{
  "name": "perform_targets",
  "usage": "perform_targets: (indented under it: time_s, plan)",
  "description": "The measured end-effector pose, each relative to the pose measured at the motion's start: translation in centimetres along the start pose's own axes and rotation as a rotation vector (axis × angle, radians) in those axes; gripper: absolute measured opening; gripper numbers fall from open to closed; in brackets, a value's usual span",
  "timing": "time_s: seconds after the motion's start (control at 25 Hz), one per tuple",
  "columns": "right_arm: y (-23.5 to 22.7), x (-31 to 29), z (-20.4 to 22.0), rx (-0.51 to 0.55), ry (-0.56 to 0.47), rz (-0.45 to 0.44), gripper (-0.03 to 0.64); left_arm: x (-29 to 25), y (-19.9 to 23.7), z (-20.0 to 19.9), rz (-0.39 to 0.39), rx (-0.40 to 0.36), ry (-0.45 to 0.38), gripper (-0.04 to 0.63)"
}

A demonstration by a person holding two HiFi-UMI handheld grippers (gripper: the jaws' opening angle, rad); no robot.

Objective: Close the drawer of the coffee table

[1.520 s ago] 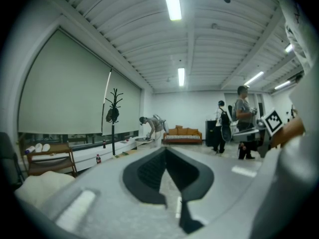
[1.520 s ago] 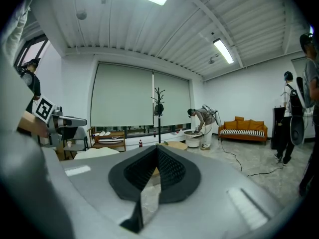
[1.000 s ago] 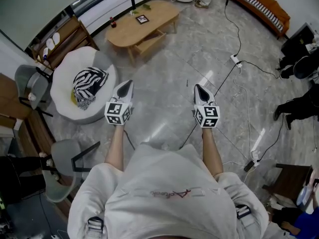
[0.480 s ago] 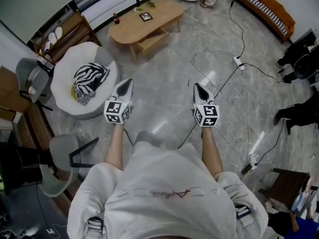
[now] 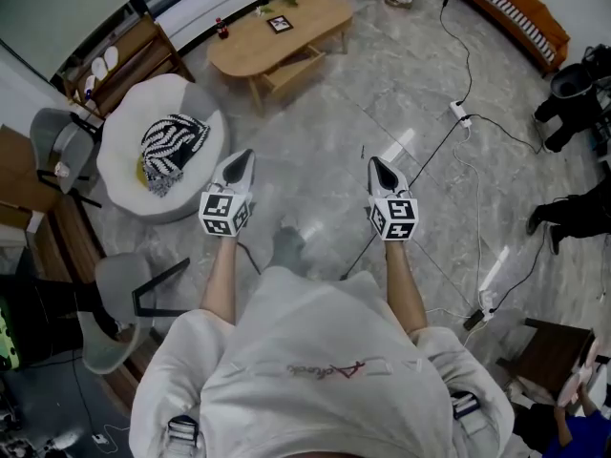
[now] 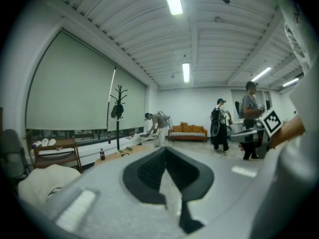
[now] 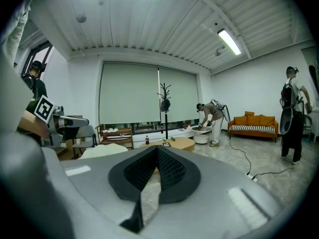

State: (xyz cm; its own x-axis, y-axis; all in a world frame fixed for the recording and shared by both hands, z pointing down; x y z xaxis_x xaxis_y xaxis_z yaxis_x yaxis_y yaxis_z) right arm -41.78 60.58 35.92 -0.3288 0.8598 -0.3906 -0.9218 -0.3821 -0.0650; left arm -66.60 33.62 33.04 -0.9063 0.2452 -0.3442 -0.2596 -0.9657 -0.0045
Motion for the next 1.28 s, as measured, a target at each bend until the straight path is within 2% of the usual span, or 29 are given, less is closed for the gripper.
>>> perform_targets:
  time_s: [0.52,0.88,1.28]
  plan:
    - [-2.4,-4.5,-0.7,0.004,0.022,0.019,0.005,-5.9,2.5,-0.5,0.028,0.015,-0.01,0.0]
    - [-6.4,-11.0,-3.3,0.003,0.034,0.038,0.005,-13.8,5.7,-2.5,0.055,0.016,-0.006,0.0]
    - [-10.7,-20.6,-8.4,-0.008,0.048,0.053,0.005,-23.5,12.0,-6.3,0.075,0.023,0.011,0.0]
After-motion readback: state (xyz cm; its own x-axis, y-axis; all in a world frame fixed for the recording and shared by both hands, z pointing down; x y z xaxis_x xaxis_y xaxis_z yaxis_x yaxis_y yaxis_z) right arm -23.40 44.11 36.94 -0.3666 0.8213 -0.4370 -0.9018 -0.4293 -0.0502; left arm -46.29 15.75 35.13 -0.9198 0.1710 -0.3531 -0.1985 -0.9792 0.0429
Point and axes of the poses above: the fingertips, and each gripper's own axes: x backward along the fingers, y to its left, z out of its underside, the point moved 10 cm from there along x, backward along the fingers, and after that the axes turned 11 degrees about y, right-handed, at the moved point
